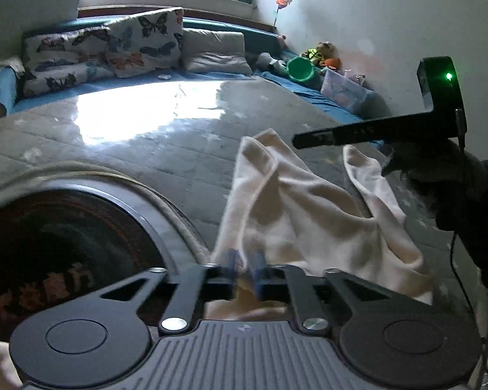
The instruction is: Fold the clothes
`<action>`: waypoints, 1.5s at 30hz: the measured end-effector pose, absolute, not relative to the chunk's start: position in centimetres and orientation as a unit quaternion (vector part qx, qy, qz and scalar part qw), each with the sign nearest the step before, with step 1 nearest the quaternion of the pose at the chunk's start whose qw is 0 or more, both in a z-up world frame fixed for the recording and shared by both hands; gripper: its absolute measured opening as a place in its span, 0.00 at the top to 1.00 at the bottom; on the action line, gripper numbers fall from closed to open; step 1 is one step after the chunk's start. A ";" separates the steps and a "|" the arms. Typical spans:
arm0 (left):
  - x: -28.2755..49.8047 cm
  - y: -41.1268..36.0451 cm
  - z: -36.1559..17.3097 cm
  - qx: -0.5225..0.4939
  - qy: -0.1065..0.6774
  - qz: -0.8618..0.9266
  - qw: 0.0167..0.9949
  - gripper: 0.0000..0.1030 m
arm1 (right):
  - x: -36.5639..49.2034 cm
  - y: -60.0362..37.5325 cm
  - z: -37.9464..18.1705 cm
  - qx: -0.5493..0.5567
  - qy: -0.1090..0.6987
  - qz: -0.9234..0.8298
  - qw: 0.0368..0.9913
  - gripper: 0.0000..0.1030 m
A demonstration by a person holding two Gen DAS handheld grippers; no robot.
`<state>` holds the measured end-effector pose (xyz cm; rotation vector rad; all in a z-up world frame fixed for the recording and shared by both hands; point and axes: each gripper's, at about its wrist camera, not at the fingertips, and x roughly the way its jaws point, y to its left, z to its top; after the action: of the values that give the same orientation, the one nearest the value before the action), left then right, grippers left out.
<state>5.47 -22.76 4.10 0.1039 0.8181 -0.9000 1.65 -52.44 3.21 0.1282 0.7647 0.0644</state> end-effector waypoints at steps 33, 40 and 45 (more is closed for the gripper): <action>14.5 -22.3 3.6 0.225 0.266 -0.216 0.912 0.95 | 8.8 -51.2 1.0 0.039 0.387 0.029 0.921 0.97; 17.5 -21.5 2.9 0.184 0.302 -0.202 0.913 0.94 | 10.7 -50.8 1.1 0.023 0.389 0.038 0.920 0.89; 17.0 -20.6 3.2 0.172 0.307 -0.205 0.914 0.89 | 8.3 -51.0 2.2 0.006 0.392 0.053 0.919 0.89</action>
<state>17.01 -20.62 3.24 0.3547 0.6314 -0.4215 8.35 -51.01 2.21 0.0115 0.8052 0.1092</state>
